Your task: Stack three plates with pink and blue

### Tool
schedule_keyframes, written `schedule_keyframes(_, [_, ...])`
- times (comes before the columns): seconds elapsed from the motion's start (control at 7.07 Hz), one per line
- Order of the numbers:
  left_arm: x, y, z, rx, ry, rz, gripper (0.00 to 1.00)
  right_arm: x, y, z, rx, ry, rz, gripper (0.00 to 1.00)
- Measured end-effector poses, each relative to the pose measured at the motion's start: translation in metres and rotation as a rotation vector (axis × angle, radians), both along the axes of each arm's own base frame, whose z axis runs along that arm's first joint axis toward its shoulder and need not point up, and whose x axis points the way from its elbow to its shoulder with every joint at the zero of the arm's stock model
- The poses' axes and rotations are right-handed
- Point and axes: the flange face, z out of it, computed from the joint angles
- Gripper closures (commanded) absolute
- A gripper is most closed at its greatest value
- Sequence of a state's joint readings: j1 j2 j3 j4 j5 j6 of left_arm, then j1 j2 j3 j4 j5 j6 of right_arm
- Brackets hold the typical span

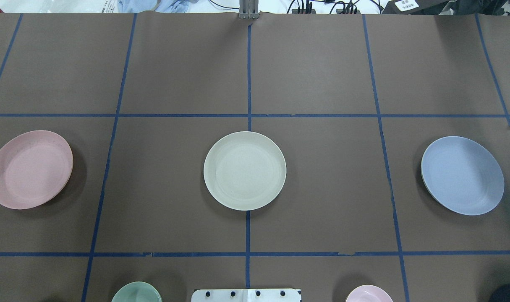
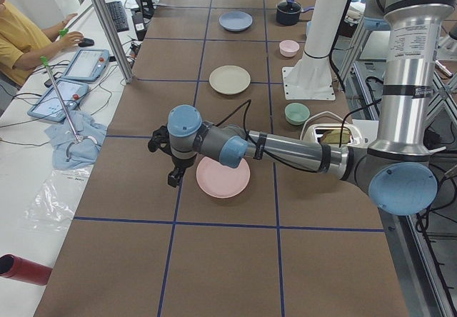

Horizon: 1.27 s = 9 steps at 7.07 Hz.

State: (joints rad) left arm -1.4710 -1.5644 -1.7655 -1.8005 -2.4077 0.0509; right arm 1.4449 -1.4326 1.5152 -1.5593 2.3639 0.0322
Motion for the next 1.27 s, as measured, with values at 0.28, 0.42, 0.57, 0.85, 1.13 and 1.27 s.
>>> schedule_keyframes(0.28, [-0.001, 0.007, -0.005, -0.003, -0.001, -0.005, 0.00, 0.001, 0.011, 0.000, 0.003, 0.000, -0.001, 0.00])
schedule_keyframes(0.42, [-0.001, 0.007, -0.003, -0.008, -0.002, -0.007, 0.00, 0.001, 0.013, 0.000, 0.005, -0.001, -0.002, 0.00])
schedule_keyframes(0.57, [0.000, 0.007, -0.006, -0.001, 0.001, -0.006, 0.00, 0.001, 0.014, 0.000, 0.006, -0.003, -0.002, 0.00])
schedule_keyframes(0.85, [0.001, 0.008, -0.006, 0.004, 0.003, -0.003, 0.00, 0.000, 0.014, 0.001, 0.005, -0.003, -0.004, 0.00])
schedule_keyframes(1.13, [0.003, 0.005, 0.006, 0.020, 0.003, 0.002, 0.00, -0.001, 0.012, -0.001, 0.008, -0.004, -0.005, 0.00])
schedule_keyframes(1.27, [0.011, 0.004, 0.013, 0.026, 0.006, 0.018, 0.00, -0.004, 0.011, -0.002, 0.009, -0.004, -0.009, 0.00])
